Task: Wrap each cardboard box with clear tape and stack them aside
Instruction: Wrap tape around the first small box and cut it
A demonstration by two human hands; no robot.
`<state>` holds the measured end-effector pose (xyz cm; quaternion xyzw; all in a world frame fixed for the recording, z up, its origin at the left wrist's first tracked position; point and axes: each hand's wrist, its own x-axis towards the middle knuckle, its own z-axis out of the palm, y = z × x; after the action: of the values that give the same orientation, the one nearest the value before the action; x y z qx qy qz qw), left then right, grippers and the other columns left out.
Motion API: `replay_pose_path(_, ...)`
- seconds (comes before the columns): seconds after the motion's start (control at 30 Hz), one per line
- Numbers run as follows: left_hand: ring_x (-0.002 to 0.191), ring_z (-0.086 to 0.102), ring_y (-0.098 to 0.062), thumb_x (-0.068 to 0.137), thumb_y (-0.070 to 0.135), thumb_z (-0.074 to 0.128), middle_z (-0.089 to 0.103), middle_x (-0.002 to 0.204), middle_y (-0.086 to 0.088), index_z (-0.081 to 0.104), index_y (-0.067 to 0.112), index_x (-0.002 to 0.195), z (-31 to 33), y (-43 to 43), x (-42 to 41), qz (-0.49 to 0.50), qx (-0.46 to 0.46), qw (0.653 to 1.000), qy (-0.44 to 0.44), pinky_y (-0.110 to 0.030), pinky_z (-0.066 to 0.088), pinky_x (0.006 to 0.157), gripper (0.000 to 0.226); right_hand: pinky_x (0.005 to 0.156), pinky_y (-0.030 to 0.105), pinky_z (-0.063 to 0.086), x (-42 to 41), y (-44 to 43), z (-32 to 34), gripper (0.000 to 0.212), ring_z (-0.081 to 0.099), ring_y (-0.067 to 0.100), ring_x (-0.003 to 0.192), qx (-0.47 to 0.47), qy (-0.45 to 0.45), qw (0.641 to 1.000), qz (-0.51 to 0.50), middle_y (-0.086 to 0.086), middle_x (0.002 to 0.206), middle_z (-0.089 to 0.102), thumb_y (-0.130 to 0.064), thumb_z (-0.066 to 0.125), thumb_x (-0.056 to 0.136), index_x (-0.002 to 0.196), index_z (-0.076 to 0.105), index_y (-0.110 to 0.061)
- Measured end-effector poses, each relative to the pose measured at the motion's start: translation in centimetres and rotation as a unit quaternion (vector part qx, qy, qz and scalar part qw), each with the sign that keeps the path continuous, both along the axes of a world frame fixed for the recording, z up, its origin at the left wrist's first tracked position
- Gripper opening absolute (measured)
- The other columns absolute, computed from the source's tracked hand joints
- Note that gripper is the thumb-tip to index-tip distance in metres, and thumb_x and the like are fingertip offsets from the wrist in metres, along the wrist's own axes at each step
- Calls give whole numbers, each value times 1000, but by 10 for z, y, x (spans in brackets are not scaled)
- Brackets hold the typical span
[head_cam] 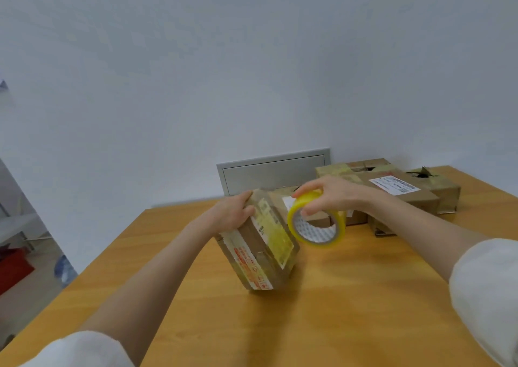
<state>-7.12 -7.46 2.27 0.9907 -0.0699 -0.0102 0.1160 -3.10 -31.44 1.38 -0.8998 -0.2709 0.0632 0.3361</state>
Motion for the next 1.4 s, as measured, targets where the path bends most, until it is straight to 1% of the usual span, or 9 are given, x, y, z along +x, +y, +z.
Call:
replay_pose_path(0.3,129,42,-25,102,24,30,33,152,-6,11,32,152,-6,42,-1,6,-24,1000,12,-38,37,105,54,75,23,44,3,23,-35,34,55,10,95,137,24,990,-3,-13,102,57,-29,78,78,108,63,-34)
replay_pose_path(0.5,147,9,-20,101,42,24,-11,160,4,-3,26,153,-3,32,-5,-13,196,980,-9,-42,18,118,61,77,26,44,11,39,-25,33,54,11,100,51,-11,999,1,-15,106,57,-34,77,76,105,63,-39)
replay_pose_path(0.6,147,-12,-20,88,70,31,-12,160,-7,-6,10,152,-1,9,-4,-45,363,929,-55,-46,-4,119,95,81,28,46,10,46,-21,38,53,12,104,-4,-38,999,0,-10,116,57,-34,75,76,112,63,-35)
replay_pose_path(0.73,146,-13,-28,65,87,46,-15,158,-16,-9,1,150,-5,-11,-3,-56,445,893,-50,-47,-3,119,133,86,28,41,5,45,-20,40,49,12,109,-22,-51,998,-7,-11,119,52,-34,74,79,117,62,-30)
replay_pose_path(0.83,147,8,-31,65,83,52,-15,159,-13,-10,5,151,-4,-3,-3,-20,353,935,-15,-44,23,116,132,87,29,44,7,39,-27,46,50,15,111,4,-38,999,-15,-8,123,53,-36,76,76,119,59,-32)
replay_pose_path(0.93,136,37,-31,90,62,43,9,160,-10,6,13,153,-5,17,-4,35,117,992,-36,-43,39,104,88,82,27,49,8,37,-34,60,55,14,104,94,15,995,-37,-3,120,53,-33,80,73,124,50,-30)
replay_pose_path(1.07,97,59,-27,103,38,28,62,117,-13,58,8,112,-12,30,2,138,-86,984,-66,-34,46,78,43,77,28,50,13,40,-41,62,59,18,101,136,43,986,-81,1,113,60,-37,83,69,122,56,-23)
replay_pose_path(1.23,75,59,-26,102,25,35,65,83,-7,65,1,90,-16,27,17,141,-147,974,-97,-30,44,60,40,80,32,51,18,48,-22,56,59,20,102,167,12,980,-110,0,110,62,-36,84,68,118,62,-23)
replay_pose_path(1.4,112,57,-25,98,7,39,64,121,-7,61,9,124,-43,35,25,174,-242,950,-92,-30,44,90,34,69,24,43,19,55,16,56,53,9,96,67,1,995,-68,-6,117,51,-34,81,72,120,54,-24)
